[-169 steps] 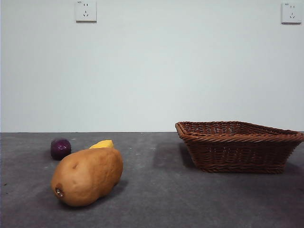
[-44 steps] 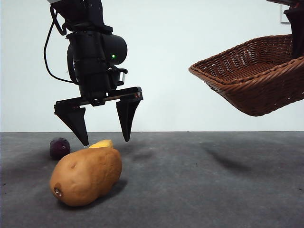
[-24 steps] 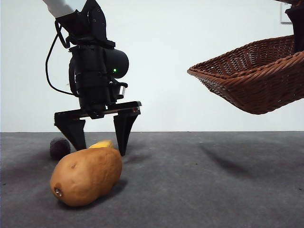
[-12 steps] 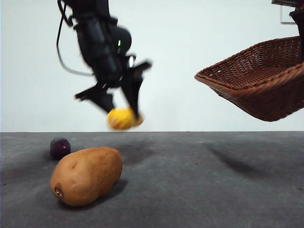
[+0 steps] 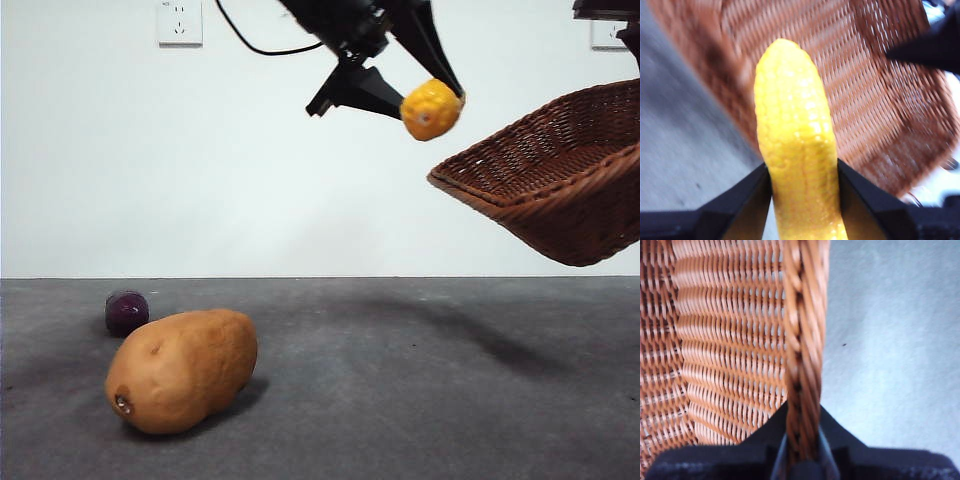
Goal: Help me put the vegetables on the table into the basket
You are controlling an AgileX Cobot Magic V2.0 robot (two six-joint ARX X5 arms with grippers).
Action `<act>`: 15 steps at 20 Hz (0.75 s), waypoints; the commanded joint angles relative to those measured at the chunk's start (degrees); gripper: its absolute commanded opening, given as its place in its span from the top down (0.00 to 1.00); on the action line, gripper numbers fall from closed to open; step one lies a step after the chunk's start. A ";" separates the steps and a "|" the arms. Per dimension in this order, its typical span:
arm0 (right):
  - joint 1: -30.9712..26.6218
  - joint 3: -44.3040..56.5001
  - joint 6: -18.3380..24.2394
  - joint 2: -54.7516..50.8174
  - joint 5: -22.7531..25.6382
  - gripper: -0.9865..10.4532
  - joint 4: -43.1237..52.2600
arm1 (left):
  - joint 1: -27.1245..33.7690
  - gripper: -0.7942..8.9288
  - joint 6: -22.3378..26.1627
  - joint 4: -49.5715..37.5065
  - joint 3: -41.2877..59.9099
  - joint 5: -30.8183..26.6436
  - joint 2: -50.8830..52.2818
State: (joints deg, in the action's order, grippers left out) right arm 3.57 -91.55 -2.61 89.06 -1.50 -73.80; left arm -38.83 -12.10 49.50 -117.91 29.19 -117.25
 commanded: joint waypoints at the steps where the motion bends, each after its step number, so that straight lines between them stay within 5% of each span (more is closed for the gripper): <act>1: 1.14 -0.09 -0.83 -0.39 -1.70 0.92 0.28 | -1.77 0.93 -3.78 -2.51 0.24 -2.75 -0.50; 5: 4.00 -0.09 -0.83 -0.39 -4.57 0.92 0.15 | -3.19 0.90 -8.31 -3.67 0.24 -6.34 -0.52; 9: 6.36 -0.09 -0.83 -0.39 -4.52 0.92 -0.02 | -2.84 0.53 -11.47 -2.73 0.24 -10.23 -0.52; 15: 7.39 -0.09 -0.83 -0.39 -4.70 0.92 -0.22 | -1.20 0.42 -11.65 -3.48 0.24 -10.75 -0.48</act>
State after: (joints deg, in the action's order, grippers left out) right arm 10.85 -91.55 -2.81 89.06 -5.63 -74.17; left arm -40.25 -23.24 46.41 -117.89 18.52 -117.25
